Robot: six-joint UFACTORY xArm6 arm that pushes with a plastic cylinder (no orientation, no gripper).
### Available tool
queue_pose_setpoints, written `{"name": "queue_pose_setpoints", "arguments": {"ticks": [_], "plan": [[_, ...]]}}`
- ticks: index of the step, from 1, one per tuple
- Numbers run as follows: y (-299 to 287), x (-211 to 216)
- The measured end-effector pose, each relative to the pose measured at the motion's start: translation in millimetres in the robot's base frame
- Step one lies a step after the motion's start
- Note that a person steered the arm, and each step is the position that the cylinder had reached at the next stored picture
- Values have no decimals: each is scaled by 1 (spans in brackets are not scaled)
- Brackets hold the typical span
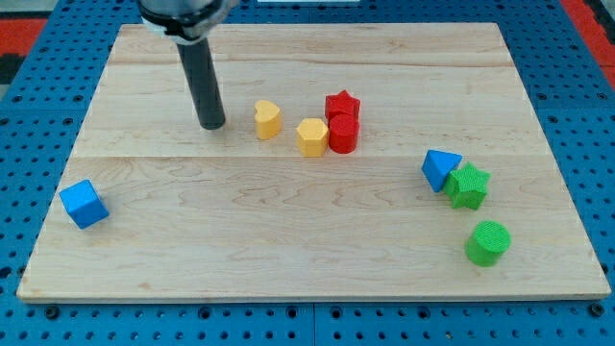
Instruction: Keep blue cube below blue triangle
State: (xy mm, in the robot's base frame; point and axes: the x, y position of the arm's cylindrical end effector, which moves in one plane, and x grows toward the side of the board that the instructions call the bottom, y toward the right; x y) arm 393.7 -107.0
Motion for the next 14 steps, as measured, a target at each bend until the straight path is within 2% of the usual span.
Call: {"name": "queue_pose_setpoints", "arguments": {"ticks": [1, 2, 3, 4, 5, 6, 7, 8, 9, 10, 11, 12, 13, 14], "plan": [[64, -12], [22, -12], [-116, -10], [-197, 10], [-183, 85], [-167, 136], [-79, 124], [-48, 104], [-58, 93], [-1, 92], [22, 72], [12, 52], [67, 74], [73, 107]]}}
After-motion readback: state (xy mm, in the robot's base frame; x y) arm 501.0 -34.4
